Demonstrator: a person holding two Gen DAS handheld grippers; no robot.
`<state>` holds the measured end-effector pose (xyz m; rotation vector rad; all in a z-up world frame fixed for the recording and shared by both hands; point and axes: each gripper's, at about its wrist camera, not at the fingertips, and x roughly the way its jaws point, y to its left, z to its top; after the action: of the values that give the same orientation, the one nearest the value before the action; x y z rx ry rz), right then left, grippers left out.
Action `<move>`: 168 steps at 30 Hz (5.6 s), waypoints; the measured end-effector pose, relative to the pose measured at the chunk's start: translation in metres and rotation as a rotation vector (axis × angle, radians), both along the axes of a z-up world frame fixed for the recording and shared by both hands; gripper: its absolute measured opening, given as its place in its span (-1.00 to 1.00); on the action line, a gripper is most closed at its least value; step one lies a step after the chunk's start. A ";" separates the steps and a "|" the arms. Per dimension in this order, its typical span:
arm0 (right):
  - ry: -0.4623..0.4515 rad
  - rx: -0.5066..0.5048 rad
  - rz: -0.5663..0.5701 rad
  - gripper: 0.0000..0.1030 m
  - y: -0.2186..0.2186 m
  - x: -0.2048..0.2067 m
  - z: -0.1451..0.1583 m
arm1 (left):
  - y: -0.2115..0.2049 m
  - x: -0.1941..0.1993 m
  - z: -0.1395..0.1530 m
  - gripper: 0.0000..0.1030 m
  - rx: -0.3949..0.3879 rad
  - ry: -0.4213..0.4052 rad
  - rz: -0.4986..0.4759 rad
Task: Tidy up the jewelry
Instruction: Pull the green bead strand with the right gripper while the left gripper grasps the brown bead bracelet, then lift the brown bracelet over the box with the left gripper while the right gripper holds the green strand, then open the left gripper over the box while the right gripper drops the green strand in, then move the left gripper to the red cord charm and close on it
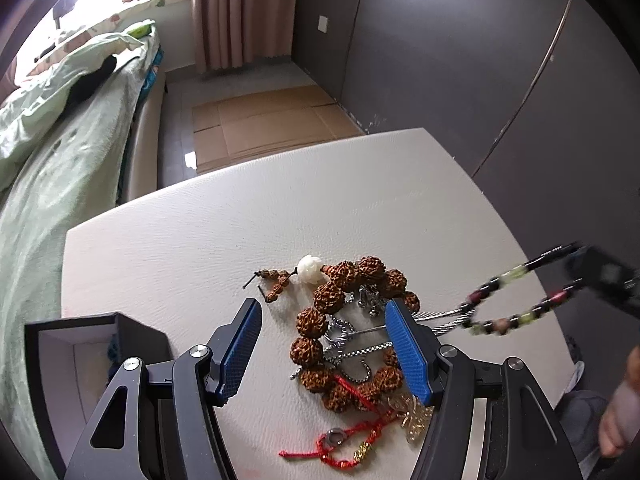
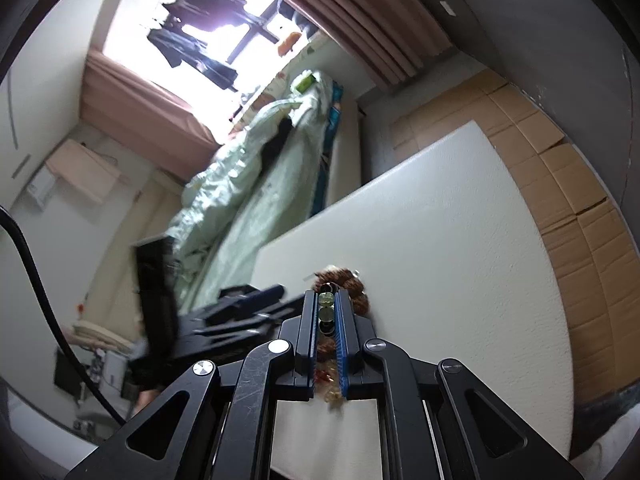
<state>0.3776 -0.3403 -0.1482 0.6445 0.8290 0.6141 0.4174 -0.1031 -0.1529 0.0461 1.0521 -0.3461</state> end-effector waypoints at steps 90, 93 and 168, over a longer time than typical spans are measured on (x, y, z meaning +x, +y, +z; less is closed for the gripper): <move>-0.207 -0.031 0.104 -0.81 0.091 -0.068 0.123 | 0.111 -0.119 0.270 -0.62 0.039 -0.498 0.104; -0.199 -0.039 0.112 -0.81 0.096 -0.068 0.119 | 0.118 -0.113 0.258 -0.62 0.032 -0.477 0.119; 0.089 -0.295 0.025 0.28 0.031 -0.065 -0.018 | 0.025 -0.085 0.034 0.21 -0.163 -0.040 -0.022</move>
<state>0.3124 -0.3090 -0.1661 0.3950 0.9897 0.4762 0.3321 -0.0786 -0.1184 -0.0815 0.9811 -0.4484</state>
